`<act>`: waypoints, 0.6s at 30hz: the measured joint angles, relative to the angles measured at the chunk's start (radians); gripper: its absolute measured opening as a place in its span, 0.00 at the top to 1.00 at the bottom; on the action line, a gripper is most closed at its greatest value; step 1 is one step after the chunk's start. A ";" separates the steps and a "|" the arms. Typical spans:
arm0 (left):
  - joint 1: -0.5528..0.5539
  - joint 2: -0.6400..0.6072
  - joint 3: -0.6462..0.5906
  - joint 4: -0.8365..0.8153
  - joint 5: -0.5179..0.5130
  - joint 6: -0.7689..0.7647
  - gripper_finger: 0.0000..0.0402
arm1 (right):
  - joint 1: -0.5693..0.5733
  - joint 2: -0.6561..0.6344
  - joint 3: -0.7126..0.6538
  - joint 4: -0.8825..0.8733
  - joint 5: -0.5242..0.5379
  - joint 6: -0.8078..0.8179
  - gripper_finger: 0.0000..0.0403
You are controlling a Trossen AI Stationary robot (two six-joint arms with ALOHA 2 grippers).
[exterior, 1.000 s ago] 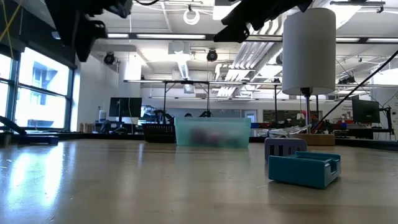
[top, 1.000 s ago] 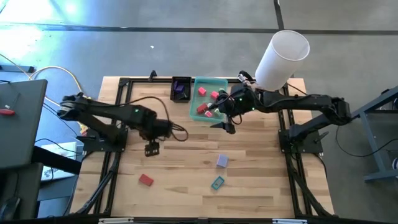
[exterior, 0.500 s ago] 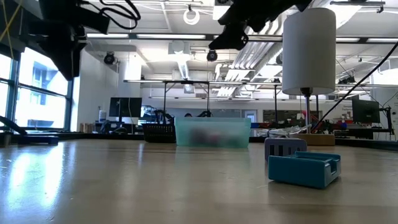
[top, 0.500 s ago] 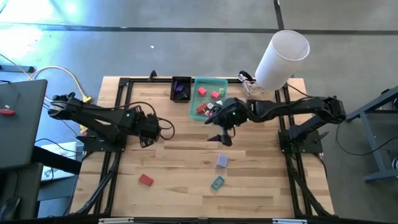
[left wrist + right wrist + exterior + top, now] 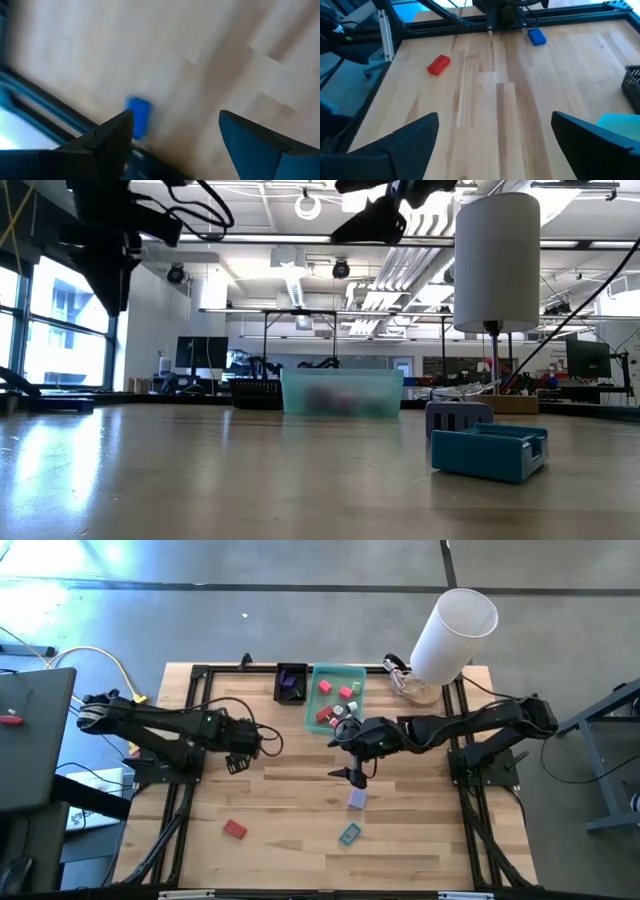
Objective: Pick & Place Office items
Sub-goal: Put the blue digital clock into the black bin
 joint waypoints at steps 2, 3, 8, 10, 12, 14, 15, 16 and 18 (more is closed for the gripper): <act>0.047 0.005 -0.002 -0.006 0.125 0.000 0.29 | 0.014 0.000 0.000 -0.006 0.002 0.015 0.07; 0.073 0.005 -0.003 -0.012 0.179 0.009 0.29 | 0.022 0.000 0.000 -0.007 0.008 0.021 0.07; 0.210 0.005 -0.003 -0.036 0.215 0.097 0.29 | 0.074 0.000 -0.017 0.000 0.099 0.024 0.07; 0.257 0.005 -0.003 -0.049 0.212 0.139 0.29 | 0.089 0.000 -0.030 0.011 0.130 0.023 0.07; 0.299 0.005 -0.003 -0.051 0.219 0.154 0.29 | 0.101 0.000 -0.038 0.011 0.150 0.022 0.07; 0.343 0.005 -0.004 -0.063 0.240 0.145 0.29 | 0.104 0.000 -0.042 0.004 0.153 0.022 0.07; 0.367 0.005 -0.004 -0.068 0.252 0.134 0.29 | 0.103 0.000 -0.045 0.004 0.152 0.022 0.07; 0.395 0.005 -0.004 -0.069 0.255 0.129 0.29 | 0.103 0.000 -0.050 0.005 0.151 0.022 0.07; 0.453 0.005 -0.004 -0.069 0.254 0.140 0.29 | 0.103 0.000 -0.063 0.004 0.152 0.022 0.07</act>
